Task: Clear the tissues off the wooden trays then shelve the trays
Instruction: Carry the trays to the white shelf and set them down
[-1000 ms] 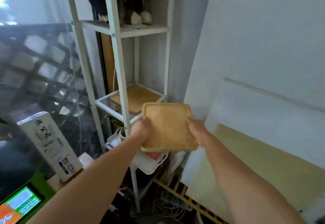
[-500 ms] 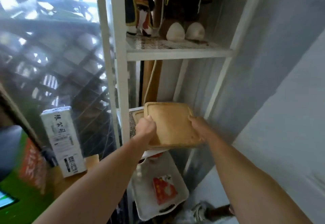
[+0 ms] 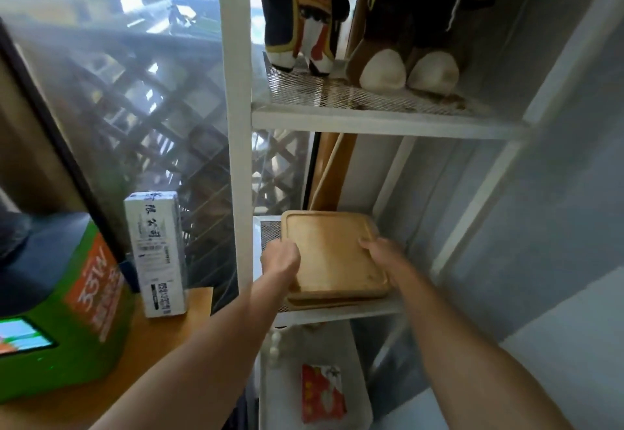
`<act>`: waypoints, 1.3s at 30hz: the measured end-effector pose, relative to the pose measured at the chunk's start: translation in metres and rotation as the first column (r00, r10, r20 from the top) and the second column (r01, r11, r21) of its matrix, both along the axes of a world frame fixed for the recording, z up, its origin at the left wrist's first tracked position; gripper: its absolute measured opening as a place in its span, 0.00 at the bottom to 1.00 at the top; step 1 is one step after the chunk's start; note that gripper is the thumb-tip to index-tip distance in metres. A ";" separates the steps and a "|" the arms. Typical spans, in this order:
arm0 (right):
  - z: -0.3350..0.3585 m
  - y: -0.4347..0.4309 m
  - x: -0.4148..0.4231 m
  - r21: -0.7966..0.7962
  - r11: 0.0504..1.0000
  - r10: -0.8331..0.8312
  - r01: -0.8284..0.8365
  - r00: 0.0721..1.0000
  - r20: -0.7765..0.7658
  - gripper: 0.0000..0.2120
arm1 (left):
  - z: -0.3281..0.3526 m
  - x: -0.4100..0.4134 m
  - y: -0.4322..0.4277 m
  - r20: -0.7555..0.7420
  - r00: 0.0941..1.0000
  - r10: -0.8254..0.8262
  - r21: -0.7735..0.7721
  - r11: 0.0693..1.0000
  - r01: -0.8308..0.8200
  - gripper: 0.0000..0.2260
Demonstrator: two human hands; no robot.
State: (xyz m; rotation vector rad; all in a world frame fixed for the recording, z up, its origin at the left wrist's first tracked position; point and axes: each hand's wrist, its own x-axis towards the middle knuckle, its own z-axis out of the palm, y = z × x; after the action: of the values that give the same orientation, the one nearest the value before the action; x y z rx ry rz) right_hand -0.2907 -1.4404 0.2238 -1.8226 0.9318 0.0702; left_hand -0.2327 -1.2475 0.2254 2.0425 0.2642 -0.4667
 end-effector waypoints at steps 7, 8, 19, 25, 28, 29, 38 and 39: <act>-0.005 -0.011 0.005 0.076 0.997 0.000 0.002 1.000 -0.025 0.23 | -0.009 0.004 -0.006 0.020 1.000 -0.002 0.108 0.994 0.000 0.17; -0.008 -0.012 0.004 0.077 0.997 0.005 -0.003 0.999 -0.032 0.23 | -0.009 0.003 -0.007 0.021 1.000 -0.004 0.121 0.993 0.001 0.17; -0.014 -0.018 0.007 0.012 1.000 0.025 -0.024 0.999 -0.026 0.12 | -0.017 -0.003 -0.015 0.030 0.999 0.014 0.191 0.981 -0.019 0.20; -0.020 -0.013 0.004 -0.018 0.999 0.047 -0.047 0.999 -0.023 0.20 | -0.023 -0.004 -0.009 0.119 0.993 -0.009 0.138 0.990 -0.007 0.18; -0.023 -0.010 0.003 -0.029 0.999 0.034 -0.035 0.999 -0.022 0.22 | -0.023 -0.003 -0.006 0.141 0.990 -0.010 0.129 0.992 -0.008 0.18; -0.024 -0.009 0.003 -0.038 0.999 0.029 -0.029 0.999 -0.016 0.22 | -0.023 -0.002 -0.006 0.150 0.989 -0.015 0.131 0.991 -0.005 0.18; -0.020 -0.008 -0.001 -0.027 0.999 0.044 -0.044 0.999 -0.023 0.24 | -0.019 -0.006 -0.006 0.126 0.989 -0.075 0.198 0.979 0.049 0.17; -0.021 -0.008 -0.003 -0.028 0.999 0.037 -0.037 0.999 -0.012 0.24 | -0.018 -0.007 -0.005 0.115 0.990 -0.083 0.198 0.978 0.059 0.17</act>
State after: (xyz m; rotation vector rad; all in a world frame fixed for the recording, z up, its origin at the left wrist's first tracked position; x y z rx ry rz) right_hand -0.2941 -1.4488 0.2030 -1.8672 0.9113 0.0917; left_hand -0.2400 -1.2522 0.2078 2.2681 0.1682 -0.3686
